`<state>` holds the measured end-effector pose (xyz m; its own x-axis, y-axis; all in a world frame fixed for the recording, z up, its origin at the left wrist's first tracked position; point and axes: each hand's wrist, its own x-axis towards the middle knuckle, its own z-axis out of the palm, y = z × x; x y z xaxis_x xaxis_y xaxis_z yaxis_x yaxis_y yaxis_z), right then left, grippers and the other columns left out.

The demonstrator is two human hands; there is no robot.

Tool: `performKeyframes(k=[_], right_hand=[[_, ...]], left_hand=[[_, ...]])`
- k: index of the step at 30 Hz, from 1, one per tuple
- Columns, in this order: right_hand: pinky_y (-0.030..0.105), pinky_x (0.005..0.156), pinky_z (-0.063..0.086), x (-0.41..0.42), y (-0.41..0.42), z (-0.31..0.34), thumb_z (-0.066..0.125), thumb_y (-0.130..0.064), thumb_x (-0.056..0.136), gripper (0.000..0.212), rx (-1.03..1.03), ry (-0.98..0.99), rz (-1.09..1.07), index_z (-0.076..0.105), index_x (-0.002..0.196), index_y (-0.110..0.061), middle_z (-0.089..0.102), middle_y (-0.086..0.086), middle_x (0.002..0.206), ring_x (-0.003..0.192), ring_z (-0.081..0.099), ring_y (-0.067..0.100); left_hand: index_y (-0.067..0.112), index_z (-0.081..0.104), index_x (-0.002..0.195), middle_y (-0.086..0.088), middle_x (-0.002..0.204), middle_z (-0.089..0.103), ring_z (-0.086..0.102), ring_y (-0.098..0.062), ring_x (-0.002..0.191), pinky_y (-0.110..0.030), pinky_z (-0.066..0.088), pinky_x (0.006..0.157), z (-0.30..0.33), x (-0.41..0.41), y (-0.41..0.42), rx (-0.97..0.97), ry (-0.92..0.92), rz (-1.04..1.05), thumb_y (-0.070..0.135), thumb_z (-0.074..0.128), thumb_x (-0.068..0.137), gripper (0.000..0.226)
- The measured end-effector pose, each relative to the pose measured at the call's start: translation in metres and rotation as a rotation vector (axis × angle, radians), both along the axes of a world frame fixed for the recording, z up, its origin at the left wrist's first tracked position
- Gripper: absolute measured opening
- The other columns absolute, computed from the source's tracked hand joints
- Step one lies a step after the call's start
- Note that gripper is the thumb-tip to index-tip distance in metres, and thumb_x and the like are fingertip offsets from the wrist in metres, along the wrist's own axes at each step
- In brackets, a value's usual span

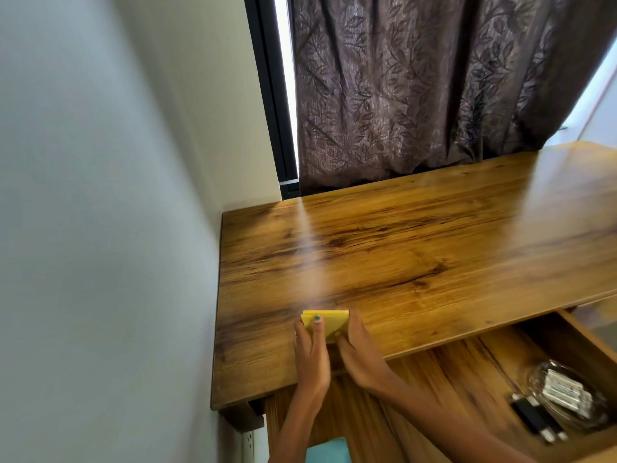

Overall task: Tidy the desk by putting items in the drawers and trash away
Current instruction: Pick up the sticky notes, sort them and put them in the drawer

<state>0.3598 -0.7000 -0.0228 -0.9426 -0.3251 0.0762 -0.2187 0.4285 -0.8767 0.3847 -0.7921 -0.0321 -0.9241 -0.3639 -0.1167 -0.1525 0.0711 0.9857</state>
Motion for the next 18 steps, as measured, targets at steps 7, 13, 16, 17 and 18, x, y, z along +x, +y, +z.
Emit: performKeyframes(k=[7, 13, 16, 17, 18], right_hand=[[0.028, 0.08, 0.049, 0.006, -0.012, -0.001, 0.035, -0.056, 0.093, 0.03, -0.258, -0.056, -0.074, 0.041, 0.102, -0.027, 0.057, 0.0, 0.099, 0.092, 0.058, 0.01], [0.019, 0.064, 0.044, 0.004, -0.014, 0.002, 0.039, -0.033, 0.098, 0.02, -0.377, -0.052, -0.189, 0.05, 0.087, -0.022, 0.054, -0.006, 0.078, 0.067, 0.051, -0.003], [0.02, 0.062, 0.043, 0.003, -0.014, 0.003, 0.04, -0.024, 0.099, 0.018, -0.409, -0.1, -0.196, 0.05, 0.084, -0.021, 0.053, -0.005, 0.075, 0.067, 0.051, 0.001], [0.019, 0.061, 0.042, 0.003, -0.014, 0.004, 0.04, -0.022, 0.1, 0.018, -0.408, -0.111, -0.199, 0.05, 0.084, -0.021, 0.053, -0.004, 0.075, 0.067, 0.051, 0.002], [0.018, 0.061, 0.042, 0.003, -0.014, 0.004, 0.039, -0.022, 0.1, 0.018, -0.41, -0.118, -0.193, 0.049, 0.085, -0.02, 0.052, -0.003, 0.076, 0.067, 0.05, 0.003]], left_hand=[[0.029, 0.027, 0.131, 0.0, 0.13, 0.045, 0.046, -0.02, 0.122, -0.047, 0.039, 0.104, -0.001, 0.003, 0.011, -0.036, 0.041, 0.082, 0.064, 0.021, 0.087, 0.057], [0.018, 0.029, 0.135, -0.004, 0.125, 0.051, 0.051, -0.019, 0.112, -0.045, 0.044, 0.095, -0.014, 0.008, 0.015, -0.259, 0.058, 0.12, 0.055, 0.026, 0.095, 0.055], [0.017, 0.032, 0.13, 0.0, 0.11, 0.053, 0.054, -0.015, 0.098, -0.039, 0.047, 0.084, -0.017, 0.01, 0.017, -0.345, 0.094, 0.15, 0.031, 0.037, 0.099, 0.034], [0.016, 0.033, 0.128, 0.0, 0.108, 0.053, 0.054, -0.014, 0.095, -0.039, 0.048, 0.082, -0.017, 0.009, 0.016, -0.354, 0.103, 0.156, 0.028, 0.039, 0.099, 0.032], [0.015, 0.034, 0.126, -0.001, 0.105, 0.053, 0.054, -0.014, 0.093, -0.039, 0.048, 0.079, -0.018, 0.009, 0.016, -0.359, 0.109, 0.157, 0.025, 0.041, 0.099, 0.03]])
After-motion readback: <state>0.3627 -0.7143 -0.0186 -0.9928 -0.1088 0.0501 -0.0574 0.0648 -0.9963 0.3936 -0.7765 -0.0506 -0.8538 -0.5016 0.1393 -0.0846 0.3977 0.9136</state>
